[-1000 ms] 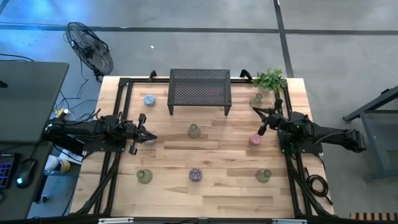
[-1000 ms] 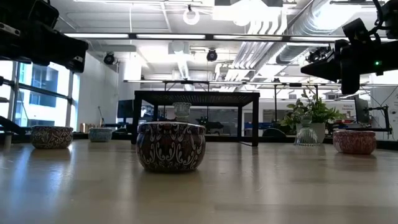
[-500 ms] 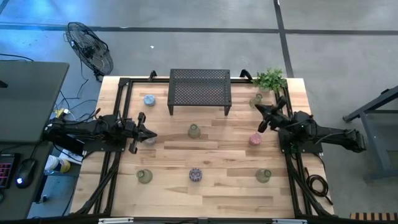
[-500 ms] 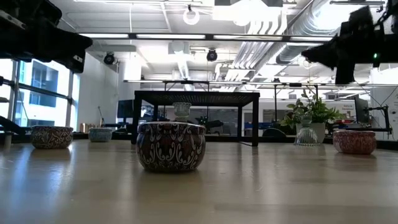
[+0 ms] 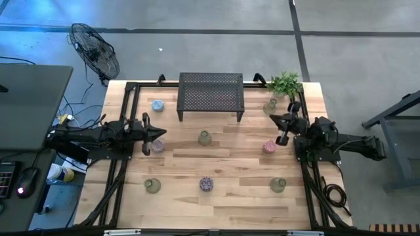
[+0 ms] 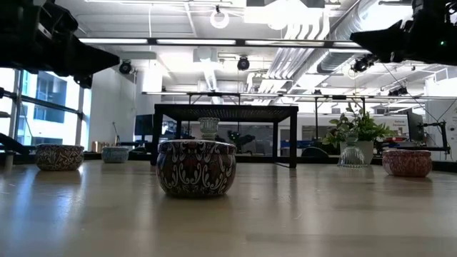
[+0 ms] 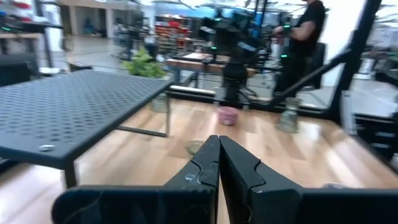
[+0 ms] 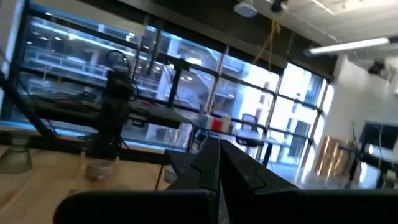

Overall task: Pick & Place candle stick holders
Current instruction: Put the pink scented candle on the shelf

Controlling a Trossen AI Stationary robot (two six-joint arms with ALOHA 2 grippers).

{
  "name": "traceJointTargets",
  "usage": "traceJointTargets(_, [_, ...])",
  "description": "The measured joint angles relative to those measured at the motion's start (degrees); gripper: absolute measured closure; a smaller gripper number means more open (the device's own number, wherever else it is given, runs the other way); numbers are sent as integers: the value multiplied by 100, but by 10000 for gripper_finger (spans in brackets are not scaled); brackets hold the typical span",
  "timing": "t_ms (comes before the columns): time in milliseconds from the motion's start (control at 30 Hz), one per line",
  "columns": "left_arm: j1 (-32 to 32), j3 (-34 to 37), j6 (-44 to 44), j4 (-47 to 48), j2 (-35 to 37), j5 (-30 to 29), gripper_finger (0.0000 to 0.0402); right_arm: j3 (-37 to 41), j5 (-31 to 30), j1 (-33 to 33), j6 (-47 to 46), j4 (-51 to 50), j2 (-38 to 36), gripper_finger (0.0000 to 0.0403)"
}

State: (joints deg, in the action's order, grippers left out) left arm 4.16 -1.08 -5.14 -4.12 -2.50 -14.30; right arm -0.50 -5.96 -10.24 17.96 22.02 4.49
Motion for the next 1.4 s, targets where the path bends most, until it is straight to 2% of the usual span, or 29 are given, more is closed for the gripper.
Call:
traceJointTargets(67, [-2,0,16,0,0,-172,399,-1,42,0,-67,156,1,402])
traceJointTargets(267, [0,0,15,-2,0,-280,399,1,245,0,-1037,1274,173,402])
traceJointTargets(500, [0,0,15,-59,2,-457,399,1,546,0,-1034,3238,803,402])
traceJointTargets(600, [-1,0,68,-85,2,-505,399,-85,161,0,-1198,3549,1150,402])
traceJointTargets(667, [-2,0,153,-159,2,-510,399,-311,-434,0,-1278,2958,1370,402])
traceJointTargets(800, [-2,0,174,-243,2,-500,399,-1141,-2157,-2,-2086,666,2028,403])
traceJointTargets(900, [0,0,234,-257,2,-497,399,-1951,-2731,-4,-2883,-935,2672,403])
traceJointTargets(1033, [0,0,310,-259,2,-492,399,-3026,-2620,-4,-3772,-2730,3450,403])
traceJointTargets(1200, [0,0,190,-194,2,-483,399,-4127,-2172,0,-4155,-3887,4279,403])
traceJointTargets(1400, [-2,0,188,-190,2,-448,399,-4944,-1761,-96,-4366,-4840,5044,403])
